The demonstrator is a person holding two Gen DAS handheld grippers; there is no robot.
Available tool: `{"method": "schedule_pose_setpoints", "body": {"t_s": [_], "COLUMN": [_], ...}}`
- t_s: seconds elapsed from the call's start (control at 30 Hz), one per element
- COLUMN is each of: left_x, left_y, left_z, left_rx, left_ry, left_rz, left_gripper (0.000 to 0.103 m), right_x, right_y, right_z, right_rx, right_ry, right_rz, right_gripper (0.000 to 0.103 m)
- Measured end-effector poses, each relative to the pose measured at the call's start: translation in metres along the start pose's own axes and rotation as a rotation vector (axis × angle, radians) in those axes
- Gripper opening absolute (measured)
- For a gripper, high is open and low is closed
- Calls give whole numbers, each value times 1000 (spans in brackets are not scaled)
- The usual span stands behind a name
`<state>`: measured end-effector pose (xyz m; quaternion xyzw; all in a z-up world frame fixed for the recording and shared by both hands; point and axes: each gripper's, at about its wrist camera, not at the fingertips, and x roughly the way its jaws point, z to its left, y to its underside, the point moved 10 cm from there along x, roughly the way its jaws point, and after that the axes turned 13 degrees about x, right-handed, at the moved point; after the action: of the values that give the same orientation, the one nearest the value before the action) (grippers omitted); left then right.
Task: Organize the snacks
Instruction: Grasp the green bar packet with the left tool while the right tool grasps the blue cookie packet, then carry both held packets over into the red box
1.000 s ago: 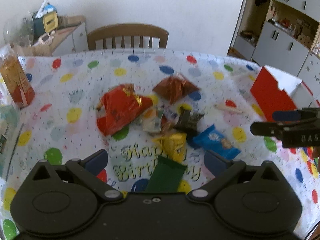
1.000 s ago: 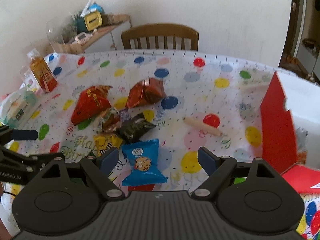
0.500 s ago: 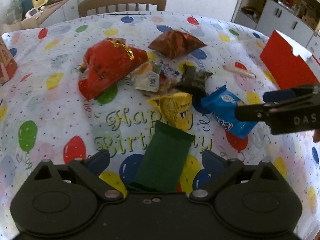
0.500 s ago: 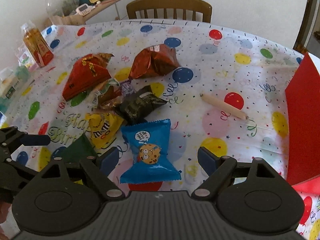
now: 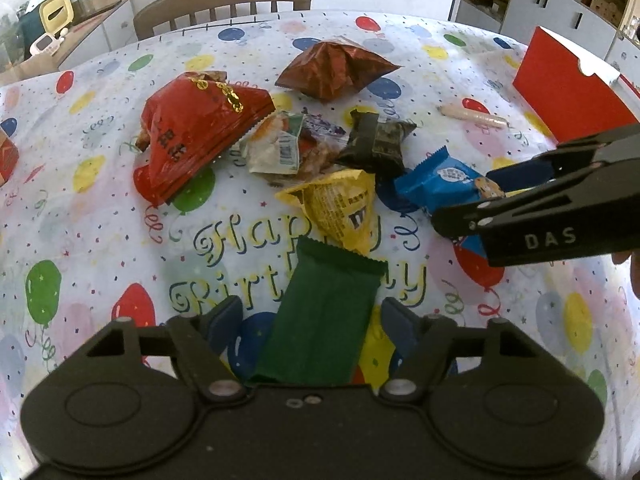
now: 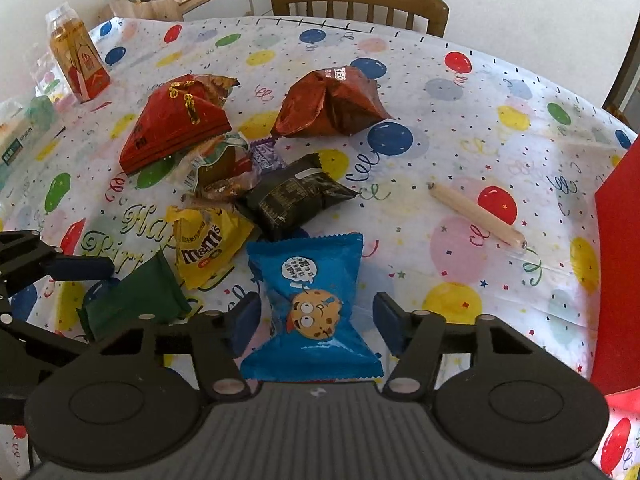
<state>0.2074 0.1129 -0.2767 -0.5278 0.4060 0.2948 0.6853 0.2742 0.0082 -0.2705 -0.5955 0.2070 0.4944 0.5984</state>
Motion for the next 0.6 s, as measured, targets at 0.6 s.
{"method": "schedule_pose_setpoints", "body": {"t_s": [0.6], "left_x": [-9], "left_y": [1], "left_z": [-8], "left_rx": [-40], "left_ry": [39], "left_rz": [5], "left_gripper": [47], "right_x": [-27], "right_y": [9], "right_z": [-4], "right_rx": [33], "right_ry": [12], "right_rz": [-41], "right_gripper": [36]}}
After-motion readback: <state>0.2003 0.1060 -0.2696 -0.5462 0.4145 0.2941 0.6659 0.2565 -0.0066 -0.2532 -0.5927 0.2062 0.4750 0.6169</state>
